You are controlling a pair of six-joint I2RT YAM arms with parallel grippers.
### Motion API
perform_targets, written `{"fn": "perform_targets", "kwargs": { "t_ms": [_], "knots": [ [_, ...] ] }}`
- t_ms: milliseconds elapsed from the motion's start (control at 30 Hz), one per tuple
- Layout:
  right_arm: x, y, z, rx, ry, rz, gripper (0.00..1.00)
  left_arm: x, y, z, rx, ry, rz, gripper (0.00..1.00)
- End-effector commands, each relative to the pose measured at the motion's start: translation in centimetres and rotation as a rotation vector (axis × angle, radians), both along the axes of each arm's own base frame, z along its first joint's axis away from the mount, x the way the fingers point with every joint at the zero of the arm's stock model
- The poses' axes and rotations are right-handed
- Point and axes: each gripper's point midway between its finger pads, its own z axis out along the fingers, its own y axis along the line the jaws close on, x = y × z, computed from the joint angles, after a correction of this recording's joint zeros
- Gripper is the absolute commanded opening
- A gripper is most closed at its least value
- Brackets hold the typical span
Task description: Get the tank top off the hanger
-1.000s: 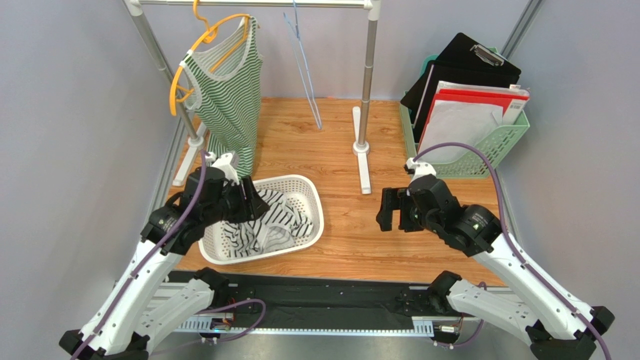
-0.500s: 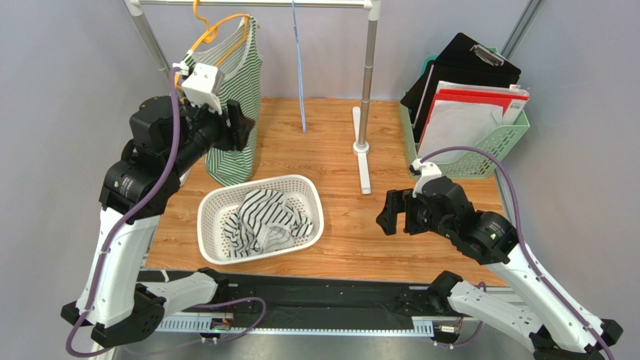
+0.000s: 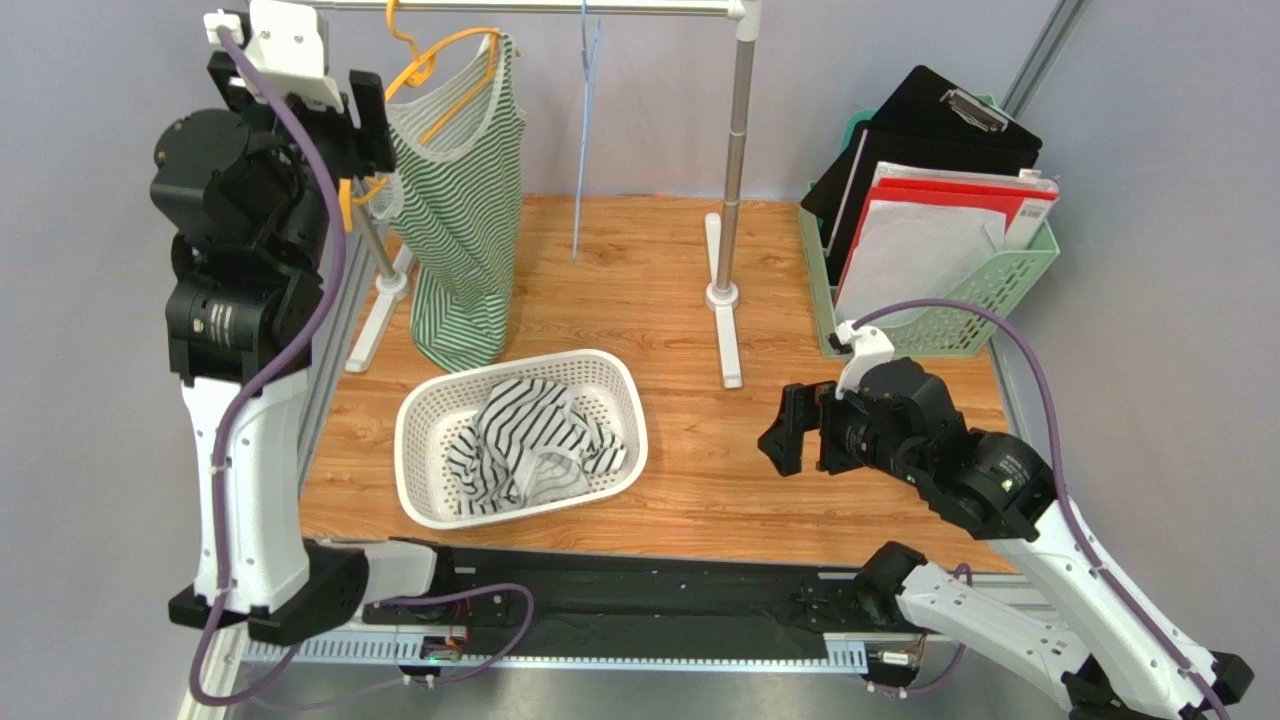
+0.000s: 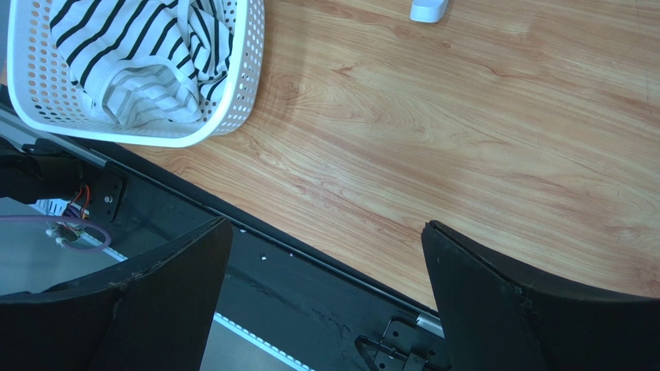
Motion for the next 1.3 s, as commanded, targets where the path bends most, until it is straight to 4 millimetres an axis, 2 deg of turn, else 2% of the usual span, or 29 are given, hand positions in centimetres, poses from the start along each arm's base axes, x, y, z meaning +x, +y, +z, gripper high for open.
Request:
{"fn": "perform_targets", "kwargs": {
  "t_ms": [0, 33, 100, 167, 200, 267, 467, 600, 667, 767, 867, 967, 1067, 1133, 1167, 1233, 1267],
  "knots": [
    [-0.1, 0.4, 2.3, 0.043, -0.056, 0.033, 1.0, 2.8, 0.1, -1.3, 0.003, 0.08, -0.097, 0.75],
    [-0.1, 0.5, 2.5, 0.05, -0.059, 0.038, 1.0, 3.9, 0.9, -2.0, -0.021, 0.104, -0.093, 0.76],
    [-0.2, 0.8, 2.8, 0.062, -0.057, 0.05, 1.0, 5.2, 0.0, -3.7, -0.049, 0.171, -0.159, 0.76],
    [-0.4, 0.8, 3.0, 0.071, -0.062, 0.06, 1.0, 6.0, 0.0, -4.8, -0.059, 0.214, -0.164, 0.76],
    [-0.5, 0.8, 3.2, 0.075, -0.066, 0.063, 1.0, 6.9, 0.5, -6.1, -0.077, 0.257, -0.159, 0.77],
    [-0.7, 0.7, 3.2, 0.078, -0.071, 0.067, 1.0, 7.6, 0.8, -7.4, -0.112, 0.295, -0.16, 0.78],
    [-1.0, 0.7, 3.4, 0.093, -0.077, 0.075, 1.0, 8.8, 1.5, -8.9, -0.131, 0.307, -0.166, 0.79],
    [-1.5, 1.0, 3.6, 0.111, -0.07, 0.101, 1.0, 9.6, 1.8, -11.4, -0.122, 0.38, -0.16, 0.79],
    [-1.4, 1.0, 3.6, 0.112, -0.072, 0.098, 1.0, 9.7, 1.8, -12.6, -0.134, 0.41, -0.16, 0.78],
    [-1.4, 1.1, 3.5, 0.116, -0.067, 0.103, 1.0, 9.1, 0.9, -12.8, -0.14, 0.402, -0.206, 0.74],
    [-1.4, 1.2, 3.4, 0.116, -0.063, 0.103, 1.0, 8.7, 0.6, -12.4, -0.173, 0.391, -0.21, 0.63],
    [-1.4, 1.2, 3.3, 0.115, -0.06, 0.103, 1.0, 8.3, 0.9, -11.9, -0.214, 0.381, -0.184, 0.46],
    [-1.3, 1.2, 3.2, 0.113, -0.059, 0.097, 1.0, 7.7, 0.3, -11.2, -0.241, 0.361, -0.211, 0.39],
    [-1.3, 1.2, 3.2, 0.116, -0.061, 0.096, 1.0, 7.4, 0.0, -10.8, -0.264, 0.357, -0.221, 0.29],
    [-1.3, 1.3, 3.1, 0.115, -0.056, 0.097, 1.0, 7.3, 0.1, -10.6, -0.27, 0.354, -0.218, 0.22],
    [-1.3, 1.4, 3.0, 0.118, -0.052, 0.101, 1.0, 7.0, 0.2, -10.3, -0.29, 0.356, -0.203, 0.18],
    [-1.3, 1.5, 2.9, 0.117, -0.046, 0.1, 1.0, 6.8, 0.5, -9.9, -0.296, 0.348, -0.185, 0.11]
  ]
}}
